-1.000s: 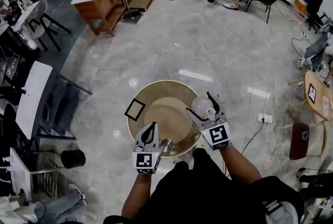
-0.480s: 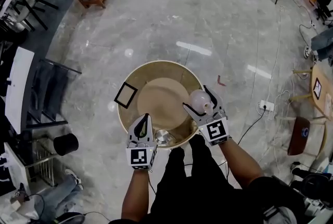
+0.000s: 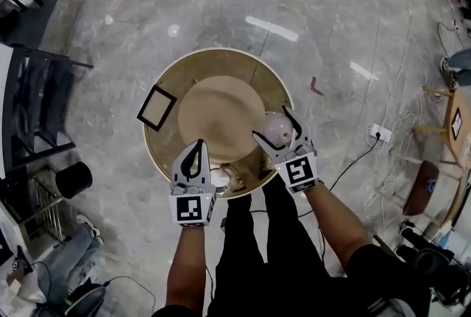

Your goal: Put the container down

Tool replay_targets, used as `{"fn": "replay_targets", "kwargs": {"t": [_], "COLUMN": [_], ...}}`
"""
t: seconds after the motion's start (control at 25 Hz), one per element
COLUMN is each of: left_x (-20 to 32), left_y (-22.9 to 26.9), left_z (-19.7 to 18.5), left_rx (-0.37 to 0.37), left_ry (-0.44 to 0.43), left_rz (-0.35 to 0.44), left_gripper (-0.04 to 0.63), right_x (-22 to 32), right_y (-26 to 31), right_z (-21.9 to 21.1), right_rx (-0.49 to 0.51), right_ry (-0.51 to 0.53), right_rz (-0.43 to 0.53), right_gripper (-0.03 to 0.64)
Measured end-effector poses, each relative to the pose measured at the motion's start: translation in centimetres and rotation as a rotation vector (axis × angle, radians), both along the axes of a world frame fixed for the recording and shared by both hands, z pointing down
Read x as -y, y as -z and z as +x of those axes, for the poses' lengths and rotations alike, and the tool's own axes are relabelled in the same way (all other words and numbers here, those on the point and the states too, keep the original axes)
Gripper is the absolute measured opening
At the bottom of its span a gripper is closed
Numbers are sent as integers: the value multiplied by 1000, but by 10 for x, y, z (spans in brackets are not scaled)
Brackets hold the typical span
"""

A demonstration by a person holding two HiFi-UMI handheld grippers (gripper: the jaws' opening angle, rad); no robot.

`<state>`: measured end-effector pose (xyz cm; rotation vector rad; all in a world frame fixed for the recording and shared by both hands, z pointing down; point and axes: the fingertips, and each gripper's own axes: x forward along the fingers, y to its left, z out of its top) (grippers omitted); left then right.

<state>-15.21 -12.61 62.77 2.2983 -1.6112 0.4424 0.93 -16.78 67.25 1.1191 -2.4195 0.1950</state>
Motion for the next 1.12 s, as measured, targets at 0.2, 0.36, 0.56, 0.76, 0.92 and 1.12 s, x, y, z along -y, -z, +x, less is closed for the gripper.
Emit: {"fn": "replay_targets", "kwargs": {"t": [0.2, 0.36, 0.56, 0.76, 0.92, 1.12], "left_x": [16, 25, 30, 27, 26, 30], "left_y": [-46, -70, -92, -106, -109, -108], "left_z": [6, 10, 5, 4, 2, -2], "left_rx": [-1, -1, 11, 13, 14, 20], "left_ry": [12, 0, 4, -1, 4, 18], "left_rz": [-12, -27, -50, -65, -76, -68], "left_gripper": [-2, -2, -2, -2, -2, -2], "right_x": [7, -1, -4, -5, -6, -10], "right_y": [-77, -133, -179, -209, -223, -235], "right_z": [3, 6, 6, 12, 10, 5], "right_rx": [-11, -44, -72, -128, -137, -148], "right_ry": [0, 15, 14, -6, -10, 3], "right_rz": [-71, -137, -184, -232, -273, -299], "right_gripper": [403, 403, 403, 403, 403, 403]}}
